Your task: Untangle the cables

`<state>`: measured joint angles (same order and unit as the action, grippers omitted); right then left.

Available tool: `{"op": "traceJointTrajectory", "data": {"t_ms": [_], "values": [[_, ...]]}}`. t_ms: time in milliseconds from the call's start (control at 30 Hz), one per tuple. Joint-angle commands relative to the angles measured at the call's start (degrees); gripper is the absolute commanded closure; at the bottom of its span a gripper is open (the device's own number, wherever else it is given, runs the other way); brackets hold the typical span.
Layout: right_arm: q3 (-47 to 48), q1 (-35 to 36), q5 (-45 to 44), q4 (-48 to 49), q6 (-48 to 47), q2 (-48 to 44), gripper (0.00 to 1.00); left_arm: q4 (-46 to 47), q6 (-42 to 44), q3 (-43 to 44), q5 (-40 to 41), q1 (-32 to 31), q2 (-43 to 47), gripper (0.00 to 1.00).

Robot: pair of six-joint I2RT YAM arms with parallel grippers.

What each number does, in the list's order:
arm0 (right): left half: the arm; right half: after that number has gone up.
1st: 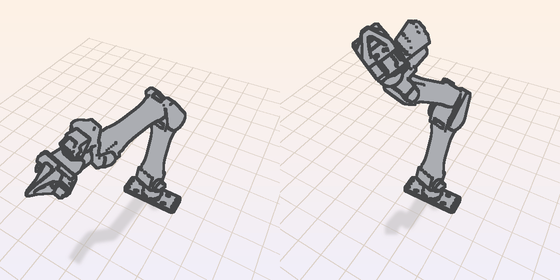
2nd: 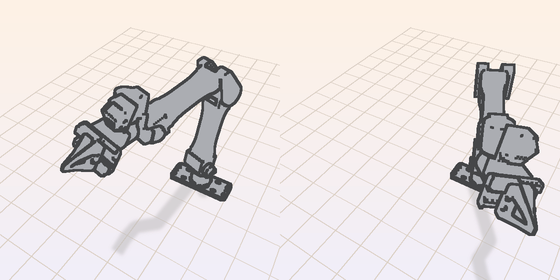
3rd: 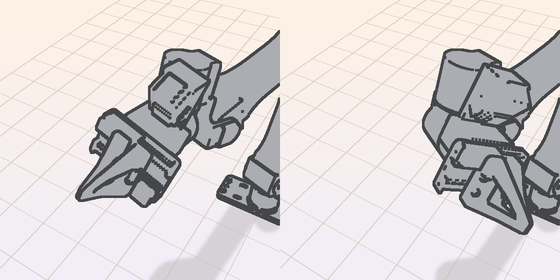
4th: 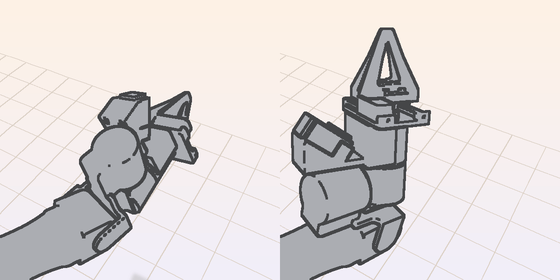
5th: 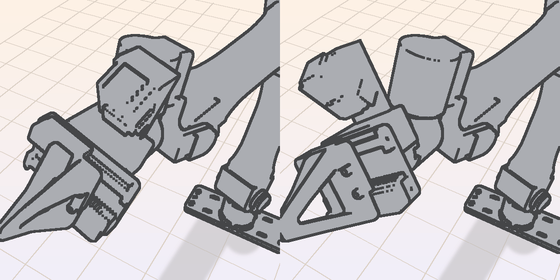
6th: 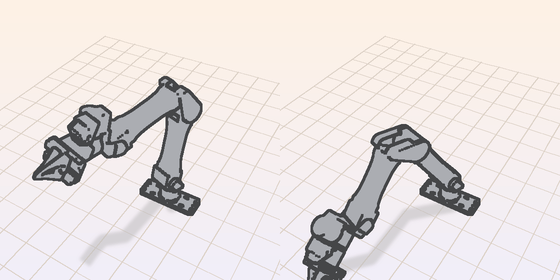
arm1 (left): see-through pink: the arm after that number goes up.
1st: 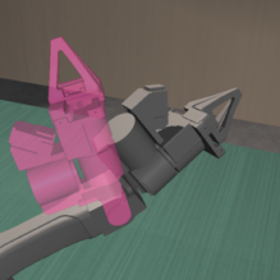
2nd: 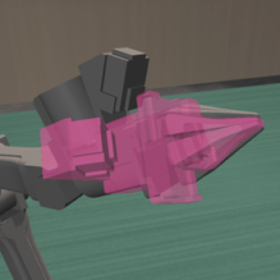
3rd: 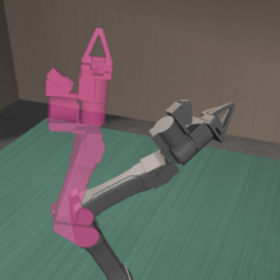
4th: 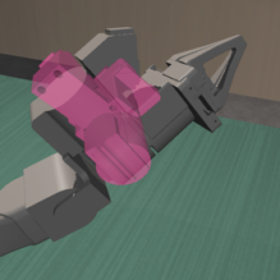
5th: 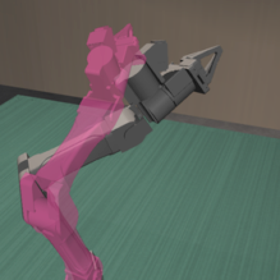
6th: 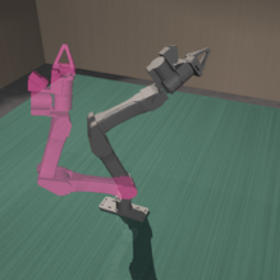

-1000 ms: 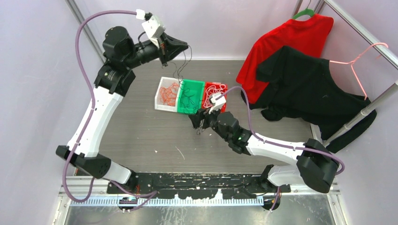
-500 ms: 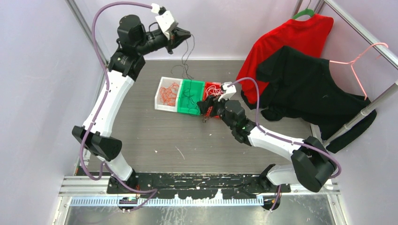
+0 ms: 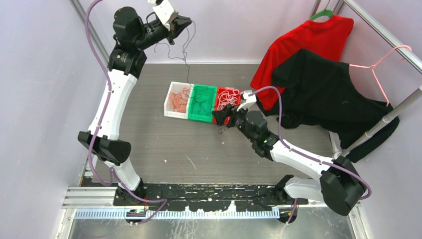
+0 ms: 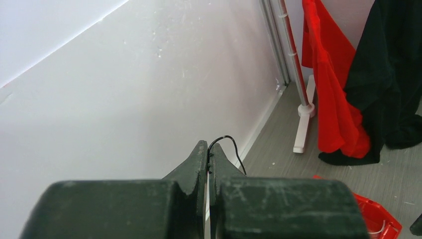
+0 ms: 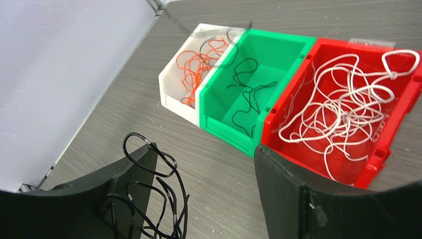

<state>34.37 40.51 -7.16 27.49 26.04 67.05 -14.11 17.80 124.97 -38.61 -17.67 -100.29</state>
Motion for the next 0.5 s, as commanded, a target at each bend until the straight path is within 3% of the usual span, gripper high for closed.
{"op": "traceJointTrajectory", "data": {"t_ms": [0, 300, 467], "values": [[-1.2, -0.2, -0.9, 1.0, 1.1, -2.1, 0.24, 4.8, -3.6, -1.8, 0.3, -0.4, 0.2, 1.0], [-6.2, -0.4, -3.9, 0.3, 1.7, -6.8, 0.24, 6.2, 1.4, -20.7, 1.7, -4.3, 2.4, 1.0], [-9.4, -0.4, -5.9, -1.3, 2.6, -11.8, 0.25, 6.4, -0.6, -21.2, 3.6, -7.3, -1.4, 1.0]]}}
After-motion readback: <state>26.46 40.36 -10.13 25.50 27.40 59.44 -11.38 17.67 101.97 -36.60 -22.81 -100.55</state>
